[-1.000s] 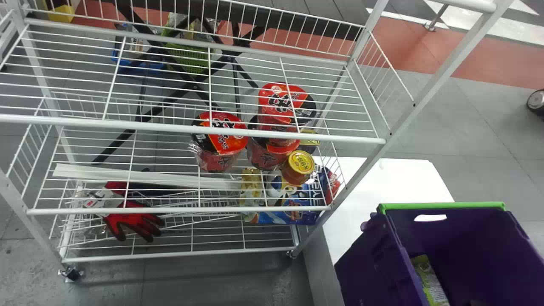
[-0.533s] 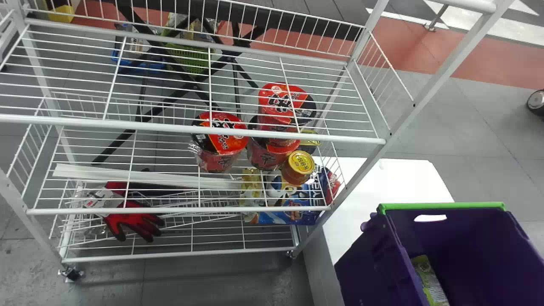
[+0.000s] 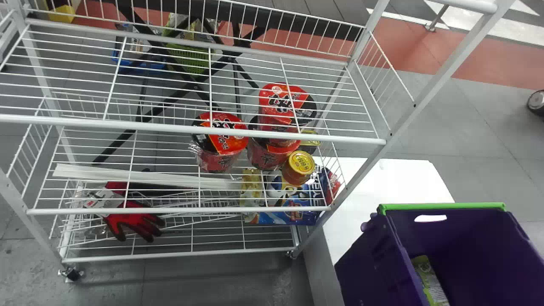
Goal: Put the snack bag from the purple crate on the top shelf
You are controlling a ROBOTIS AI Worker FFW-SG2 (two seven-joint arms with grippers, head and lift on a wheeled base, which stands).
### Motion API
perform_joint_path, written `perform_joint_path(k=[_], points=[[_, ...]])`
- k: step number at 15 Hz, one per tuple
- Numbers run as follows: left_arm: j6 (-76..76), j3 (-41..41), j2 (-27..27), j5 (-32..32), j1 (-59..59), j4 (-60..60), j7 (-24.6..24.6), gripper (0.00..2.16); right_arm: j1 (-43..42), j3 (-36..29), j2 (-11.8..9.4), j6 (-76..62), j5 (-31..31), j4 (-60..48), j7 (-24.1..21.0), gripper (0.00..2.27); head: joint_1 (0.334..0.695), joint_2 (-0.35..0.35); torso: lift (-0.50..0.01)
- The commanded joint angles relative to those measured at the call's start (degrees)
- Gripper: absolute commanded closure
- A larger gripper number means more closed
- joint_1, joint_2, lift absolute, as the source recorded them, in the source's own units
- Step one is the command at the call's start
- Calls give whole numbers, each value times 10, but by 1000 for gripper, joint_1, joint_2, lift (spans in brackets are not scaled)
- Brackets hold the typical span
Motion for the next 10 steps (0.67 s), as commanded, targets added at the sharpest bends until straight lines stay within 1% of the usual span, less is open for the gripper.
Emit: perform_joint_path(k=[1, 2, 3, 4, 5, 7, 10], points=[[0, -1, 0, 0, 1, 0, 0, 87, 12, -12, -7, 8, -1, -20, 18, 2219, 695, -350, -451], [2, -1, 0, 0, 1, 0, 0, 87, 16, -20, -13, 6, -1, -23, 34, 2219, 695, -350, -451], [2, -2, 0, 0, 1, -1, 0, 87, 23, -37, -15, 6, -1, -36, 54, 2219, 695, -350, -451], [4, -4, 0, 0, 1, -3, 0, 87, 34, -52, -14, 14, -6, -59, 59, 2219, 695, -350, -451], [5, -4, 0, 0, 1, -3, 0, 87, 39, -73, -13, 50, -11, -78, 59, 2219, 695, -350, -451], [5, -4, 0, 0, 1, -4, 0, 87, 44, -94, -11, 130, -19, -110, 54, 2219, 695, -350, -441], [7, -6, 0, -1, 1, -7, 0, 87, 49, -115, -12, 175, -42, -130, 73, 2219, 695, -350, -429]])
